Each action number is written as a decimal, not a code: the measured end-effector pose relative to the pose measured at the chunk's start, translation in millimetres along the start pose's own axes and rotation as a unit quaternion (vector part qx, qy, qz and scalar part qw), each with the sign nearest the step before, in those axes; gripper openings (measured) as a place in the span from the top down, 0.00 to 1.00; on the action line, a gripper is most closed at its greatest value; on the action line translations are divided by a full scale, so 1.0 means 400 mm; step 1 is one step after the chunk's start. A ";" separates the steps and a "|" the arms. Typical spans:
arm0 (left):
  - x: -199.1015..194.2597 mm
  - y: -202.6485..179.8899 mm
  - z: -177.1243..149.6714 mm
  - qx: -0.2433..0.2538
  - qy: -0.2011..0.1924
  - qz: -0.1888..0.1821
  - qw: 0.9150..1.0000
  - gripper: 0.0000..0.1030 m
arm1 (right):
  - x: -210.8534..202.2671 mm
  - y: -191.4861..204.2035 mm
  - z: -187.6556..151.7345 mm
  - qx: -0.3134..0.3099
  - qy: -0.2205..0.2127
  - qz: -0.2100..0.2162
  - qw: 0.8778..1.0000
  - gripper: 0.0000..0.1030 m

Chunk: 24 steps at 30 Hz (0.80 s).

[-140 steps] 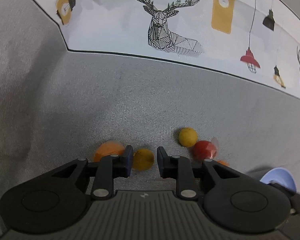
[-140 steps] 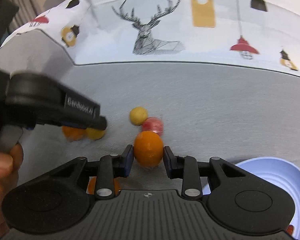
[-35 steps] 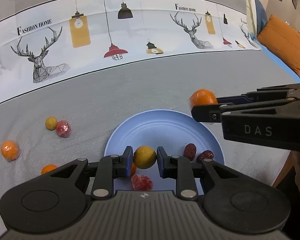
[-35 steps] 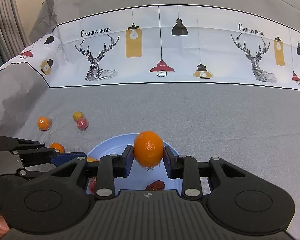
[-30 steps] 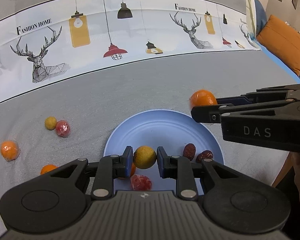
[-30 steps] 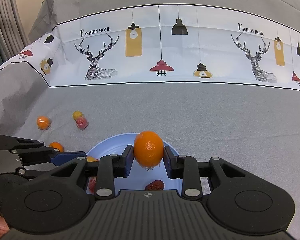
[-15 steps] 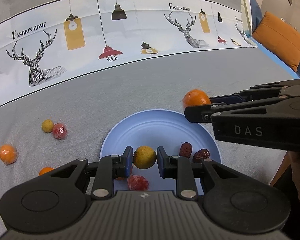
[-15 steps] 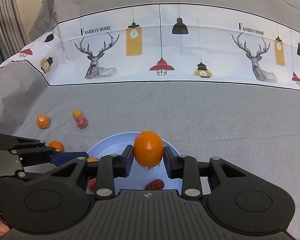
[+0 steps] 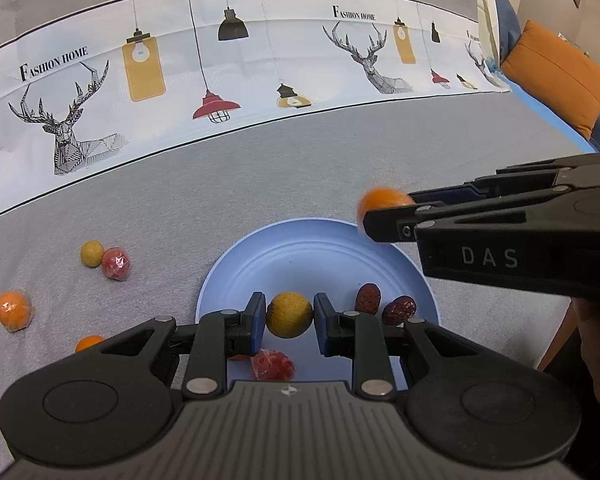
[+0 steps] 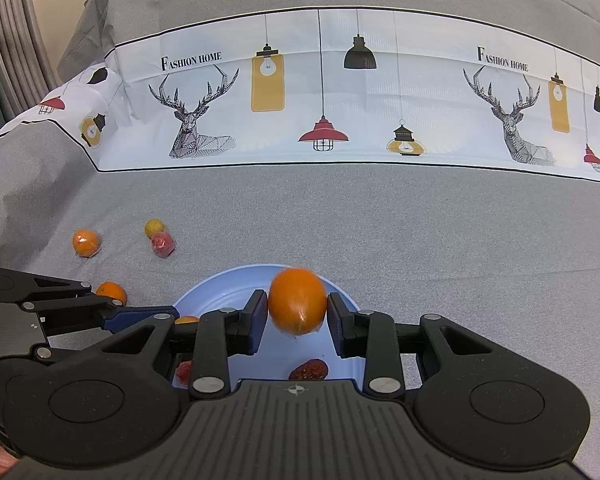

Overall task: Organize fruits
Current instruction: 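Open the right tool to drop the mandarin onto the plate while the left tool releases the yellow fruit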

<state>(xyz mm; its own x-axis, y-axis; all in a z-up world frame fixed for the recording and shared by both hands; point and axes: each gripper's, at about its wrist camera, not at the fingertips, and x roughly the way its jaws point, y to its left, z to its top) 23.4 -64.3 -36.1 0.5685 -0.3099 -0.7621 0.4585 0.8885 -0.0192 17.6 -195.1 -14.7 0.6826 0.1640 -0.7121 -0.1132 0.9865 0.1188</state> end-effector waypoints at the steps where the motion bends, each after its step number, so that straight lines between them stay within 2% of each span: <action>1: 0.000 -0.001 0.000 0.001 0.000 0.000 1.000 0.72 | -0.001 -0.001 -0.001 0.000 -0.002 0.000 1.000 0.67; 9: 0.000 0.004 0.000 -0.001 0.000 0.000 1.000 0.72 | -0.005 -0.003 -0.001 0.001 -0.004 -0.003 1.000 0.61; 24: -0.002 0.010 0.000 -0.001 0.000 0.000 1.000 0.72 | -0.008 -0.006 0.005 0.001 -0.005 -0.004 1.000 0.60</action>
<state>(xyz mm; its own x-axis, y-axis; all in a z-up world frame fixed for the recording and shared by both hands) 24.8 -60.7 -35.5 0.5684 -0.3096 -0.7623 0.4571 0.8892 -0.0202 17.2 -197.8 -11.5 0.6908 0.1558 -0.7060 -0.1057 0.9878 0.1146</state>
